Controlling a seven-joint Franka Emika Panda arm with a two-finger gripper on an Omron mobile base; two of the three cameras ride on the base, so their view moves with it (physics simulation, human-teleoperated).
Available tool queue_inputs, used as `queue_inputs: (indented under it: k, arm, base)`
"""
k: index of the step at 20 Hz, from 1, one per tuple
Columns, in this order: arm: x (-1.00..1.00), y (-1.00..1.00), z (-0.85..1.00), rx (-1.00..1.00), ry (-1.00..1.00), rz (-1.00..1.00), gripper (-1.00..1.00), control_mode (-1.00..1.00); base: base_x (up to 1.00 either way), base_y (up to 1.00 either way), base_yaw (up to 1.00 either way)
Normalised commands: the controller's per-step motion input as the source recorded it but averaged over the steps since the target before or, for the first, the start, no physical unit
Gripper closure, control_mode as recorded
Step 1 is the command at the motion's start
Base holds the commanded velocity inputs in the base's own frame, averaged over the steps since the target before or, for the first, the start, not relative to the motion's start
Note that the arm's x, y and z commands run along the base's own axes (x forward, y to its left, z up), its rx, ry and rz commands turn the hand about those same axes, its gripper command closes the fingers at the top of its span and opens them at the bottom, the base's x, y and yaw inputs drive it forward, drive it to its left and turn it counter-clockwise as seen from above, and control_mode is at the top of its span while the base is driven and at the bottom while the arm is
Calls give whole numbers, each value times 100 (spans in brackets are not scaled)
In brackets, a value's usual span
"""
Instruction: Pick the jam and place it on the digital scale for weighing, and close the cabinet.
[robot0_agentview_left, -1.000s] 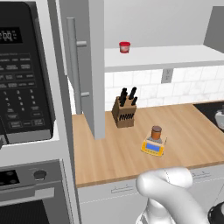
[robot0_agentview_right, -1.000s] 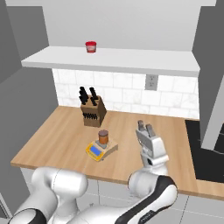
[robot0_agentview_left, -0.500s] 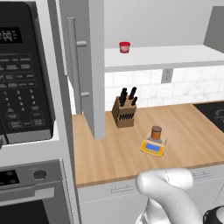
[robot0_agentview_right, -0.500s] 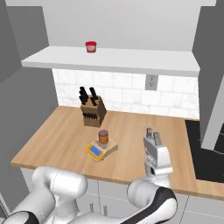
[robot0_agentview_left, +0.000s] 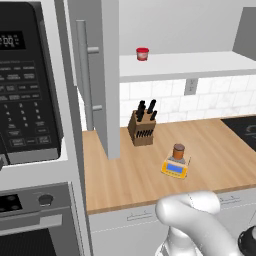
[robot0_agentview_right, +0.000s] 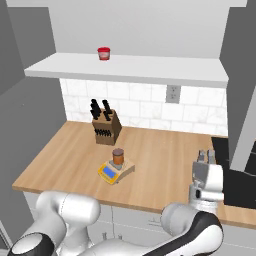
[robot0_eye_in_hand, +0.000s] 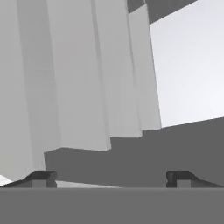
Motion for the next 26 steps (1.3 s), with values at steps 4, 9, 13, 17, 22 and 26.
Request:
queue_inputs:
  k: [4,9,13,17,22,26]
  arm:
    - [0,-13,-56,0,1,-11,-100,-100]
    - [-1,-40,-53,5,-8,-5,-100,-100]
    - [1,-72,1,19,-5,-3,-100,-100]
    - [6,-59,2,13,1,-4,-100,-100]
    - [16,-37,1,6,4,-7,-100,-100]
    - [4,-4,44,1,-2,-8,-100,-100]
  base:
    - [0,0,0]
    - [0,0,0]
    - [0,0,0]
    - [0,0,0]
    - [0,0,0]
    - [0,0,0]
